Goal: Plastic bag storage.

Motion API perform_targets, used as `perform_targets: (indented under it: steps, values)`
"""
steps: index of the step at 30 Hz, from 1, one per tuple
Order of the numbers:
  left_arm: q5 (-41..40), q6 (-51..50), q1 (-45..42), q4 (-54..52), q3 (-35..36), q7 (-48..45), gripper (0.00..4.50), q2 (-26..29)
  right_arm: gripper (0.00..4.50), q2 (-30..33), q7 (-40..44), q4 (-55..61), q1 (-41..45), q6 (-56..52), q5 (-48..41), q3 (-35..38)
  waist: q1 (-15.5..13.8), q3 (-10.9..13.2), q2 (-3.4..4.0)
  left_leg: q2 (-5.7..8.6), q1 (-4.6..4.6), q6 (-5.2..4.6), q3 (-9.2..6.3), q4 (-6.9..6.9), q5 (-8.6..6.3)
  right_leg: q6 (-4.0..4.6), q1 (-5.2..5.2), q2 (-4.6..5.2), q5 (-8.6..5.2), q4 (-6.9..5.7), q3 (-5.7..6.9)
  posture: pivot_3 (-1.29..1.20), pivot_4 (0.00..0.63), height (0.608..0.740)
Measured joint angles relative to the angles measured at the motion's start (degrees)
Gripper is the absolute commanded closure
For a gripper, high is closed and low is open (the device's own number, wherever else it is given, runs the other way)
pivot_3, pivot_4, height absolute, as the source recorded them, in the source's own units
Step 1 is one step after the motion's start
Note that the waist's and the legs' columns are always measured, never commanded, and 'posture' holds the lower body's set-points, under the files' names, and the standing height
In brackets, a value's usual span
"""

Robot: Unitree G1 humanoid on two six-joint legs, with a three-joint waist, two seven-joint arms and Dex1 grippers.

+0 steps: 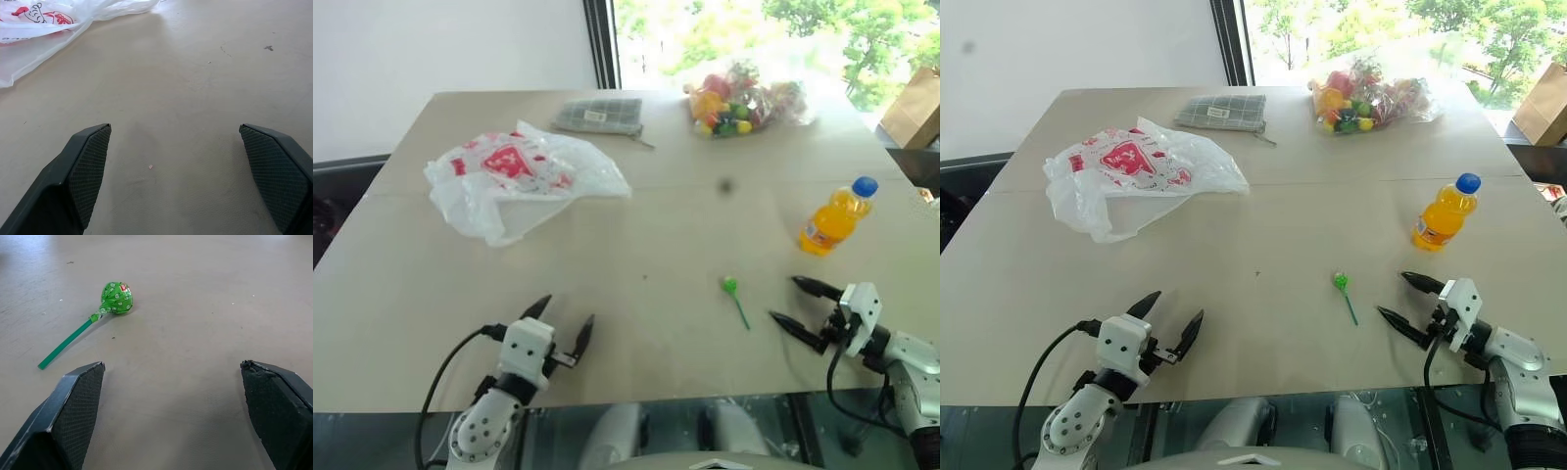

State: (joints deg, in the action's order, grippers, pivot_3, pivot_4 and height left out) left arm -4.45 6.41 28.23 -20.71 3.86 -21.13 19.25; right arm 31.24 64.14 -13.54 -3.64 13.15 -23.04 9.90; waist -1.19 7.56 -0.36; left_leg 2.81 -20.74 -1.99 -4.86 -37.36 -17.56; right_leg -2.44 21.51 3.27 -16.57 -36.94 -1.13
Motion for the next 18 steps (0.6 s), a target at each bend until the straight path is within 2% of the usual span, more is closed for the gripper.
perform_targets:
  steps: [18]
  values:
    - [0.0,0.7,0.1,0.5,-0.1,0.0,0.06,-0.5,0.0,0.0,0.3,-0.6,0.6,0.3,0.1,-0.3,0.1,0.0,-0.02,0.0,0.03,0.0,0.01,-0.06,0.01,-0.01,0.0,0.0,0.01,-0.07,0.0,0.0,0.15,0.74]
